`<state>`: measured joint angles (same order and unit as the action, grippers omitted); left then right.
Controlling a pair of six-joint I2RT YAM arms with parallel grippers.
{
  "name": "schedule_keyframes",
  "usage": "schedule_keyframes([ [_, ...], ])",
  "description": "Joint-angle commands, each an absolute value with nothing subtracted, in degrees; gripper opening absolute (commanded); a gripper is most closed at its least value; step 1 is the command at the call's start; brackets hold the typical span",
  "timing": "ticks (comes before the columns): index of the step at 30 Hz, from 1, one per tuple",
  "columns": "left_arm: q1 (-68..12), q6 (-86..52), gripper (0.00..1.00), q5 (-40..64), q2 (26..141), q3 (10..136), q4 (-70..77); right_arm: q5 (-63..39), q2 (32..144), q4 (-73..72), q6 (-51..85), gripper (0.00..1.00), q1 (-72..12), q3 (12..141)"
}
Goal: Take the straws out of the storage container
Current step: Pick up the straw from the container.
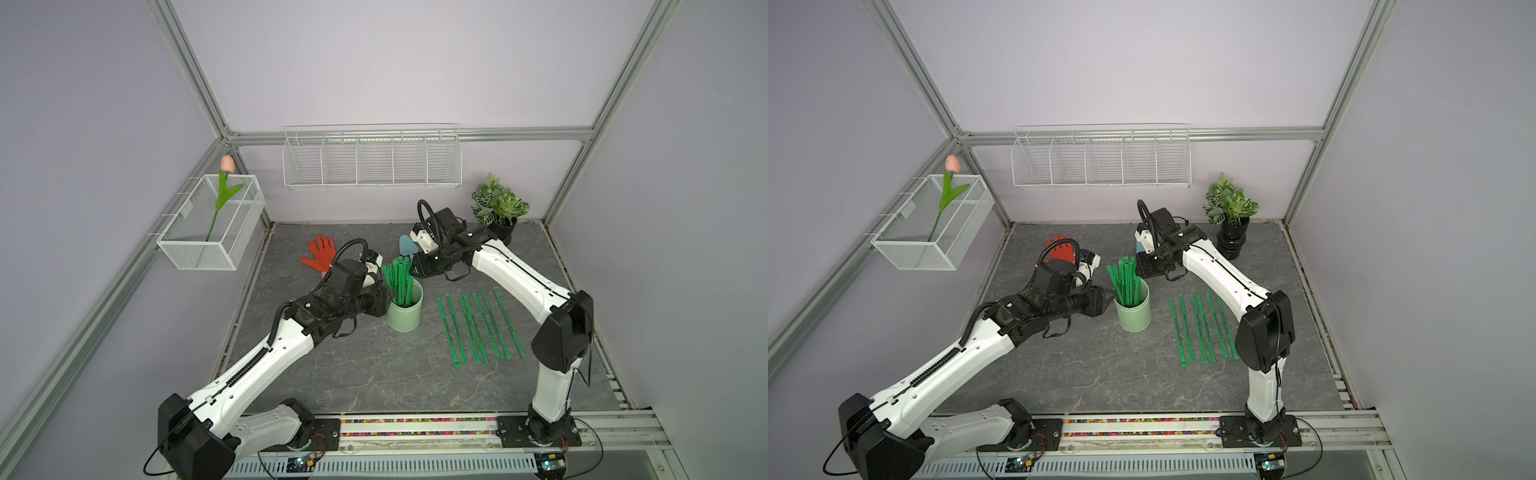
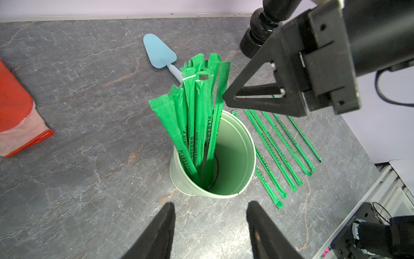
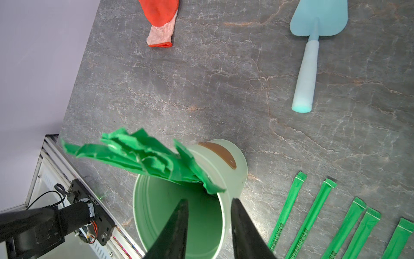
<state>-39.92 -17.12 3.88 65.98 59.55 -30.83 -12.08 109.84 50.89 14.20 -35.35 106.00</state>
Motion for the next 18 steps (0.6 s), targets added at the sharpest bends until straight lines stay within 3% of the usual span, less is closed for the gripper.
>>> schedule_keyframes([
  [1,-40.08,-16.93,0.55,3.24,65.52,59.86,-31.46,-13.14,111.65,50.80,14.68,0.35,-35.60,107.63],
  [7,-40.08,-16.92,0.55,3.25,65.56,59.85,-31.46,-13.44,112.93,51.02,14.65,0.34,-35.60,108.61],
  [18,-40.08,-16.96,0.55,3.43,65.83,59.96,-31.46,-13.45,112.46,51.75,14.18,0.18,-35.65,108.72],
])
